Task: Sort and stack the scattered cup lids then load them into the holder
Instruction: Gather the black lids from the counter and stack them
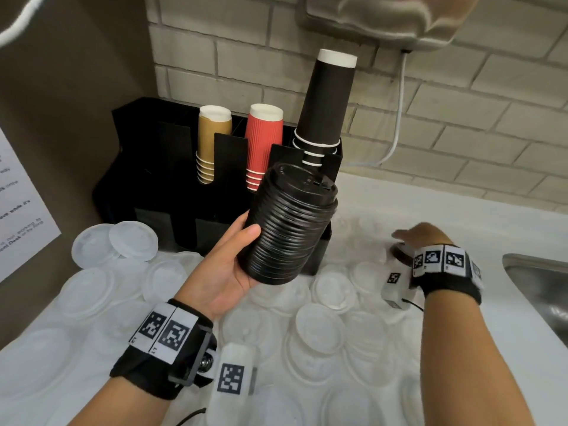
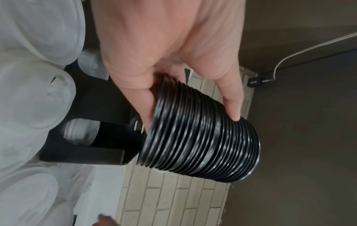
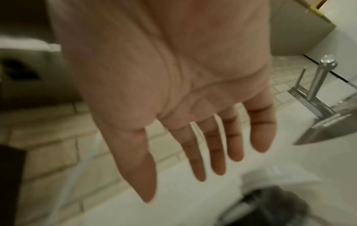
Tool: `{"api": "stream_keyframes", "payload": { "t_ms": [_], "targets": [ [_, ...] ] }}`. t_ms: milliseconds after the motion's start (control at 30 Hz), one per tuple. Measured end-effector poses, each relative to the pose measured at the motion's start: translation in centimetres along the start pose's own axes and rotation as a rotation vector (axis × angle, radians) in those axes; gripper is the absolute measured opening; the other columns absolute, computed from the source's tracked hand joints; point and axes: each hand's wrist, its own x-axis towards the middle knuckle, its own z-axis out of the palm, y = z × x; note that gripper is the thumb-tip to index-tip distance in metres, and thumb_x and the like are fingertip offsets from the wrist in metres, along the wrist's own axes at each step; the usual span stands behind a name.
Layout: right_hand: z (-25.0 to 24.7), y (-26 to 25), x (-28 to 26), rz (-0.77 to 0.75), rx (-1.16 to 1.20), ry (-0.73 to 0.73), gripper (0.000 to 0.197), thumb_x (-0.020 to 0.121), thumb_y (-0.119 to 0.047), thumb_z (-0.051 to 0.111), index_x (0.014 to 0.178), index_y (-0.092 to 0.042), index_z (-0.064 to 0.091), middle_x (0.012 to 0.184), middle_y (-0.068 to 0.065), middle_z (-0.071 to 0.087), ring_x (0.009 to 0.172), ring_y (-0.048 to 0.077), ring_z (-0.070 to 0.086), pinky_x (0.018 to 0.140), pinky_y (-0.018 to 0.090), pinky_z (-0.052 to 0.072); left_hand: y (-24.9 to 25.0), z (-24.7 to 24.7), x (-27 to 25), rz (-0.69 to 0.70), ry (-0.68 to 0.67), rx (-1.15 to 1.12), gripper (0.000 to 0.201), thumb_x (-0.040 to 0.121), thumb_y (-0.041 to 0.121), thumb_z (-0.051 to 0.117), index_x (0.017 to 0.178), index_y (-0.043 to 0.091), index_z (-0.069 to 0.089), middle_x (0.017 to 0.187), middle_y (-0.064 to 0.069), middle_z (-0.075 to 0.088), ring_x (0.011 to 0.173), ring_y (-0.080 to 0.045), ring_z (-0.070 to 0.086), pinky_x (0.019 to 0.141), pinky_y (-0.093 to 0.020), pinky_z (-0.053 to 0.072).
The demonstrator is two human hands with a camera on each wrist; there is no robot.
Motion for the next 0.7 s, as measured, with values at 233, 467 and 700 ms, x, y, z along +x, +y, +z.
{"api": "stream_keyframes", "payload": {
  "t_ms": [233,467,700],
  "targets": [
    [2.8,2.9,2.3,-0.138,-0.466,0.009,0.017,0.077,-0.034,0.071,0.086,-0.023,0.062,0.104,0.007,0.063,0.097,0.029,0.063,0.076,0.032,0.053,0.3,0.3,0.4,-0.004,-0.022,-0.005,0.077,0.073,0.033,0.082,0.141,0.019,0.05,0.139,-0.01,0.057,0.126,-0.027,0.056,0.088,-0.037,0.055],
    [3.4,2.6,3.3,-0.075,-0.349,-0.057,0.038,0.075,-0.047,0.066,0.083,-0.01,0.062,0.093,0.013,0.066,0.078,0.028,0.065,0.068,0.028,0.049,0.2,0.4,0.3,-0.003,0.008,0.005,0.066,0.08,0.028,0.07,0.142,0.019,0.048,0.14,-0.011,0.056,0.128,-0.028,0.055,0.09,-0.038,0.055],
    [2.2,2.2,3.2,-0.059,-0.28,-0.034,0.037,0.083,-0.032,0.06,0.109,-0.006,0.056,0.115,0.02,0.061,0.097,0.034,0.061,0.076,0.031,0.047,0.5,0.5,0.5,0.001,0.012,0.002,0.071,0.077,0.03,0.075,0.142,0.018,0.048,0.139,-0.011,0.057,0.127,-0.028,0.055,0.09,-0.039,0.055]
  ]
}}
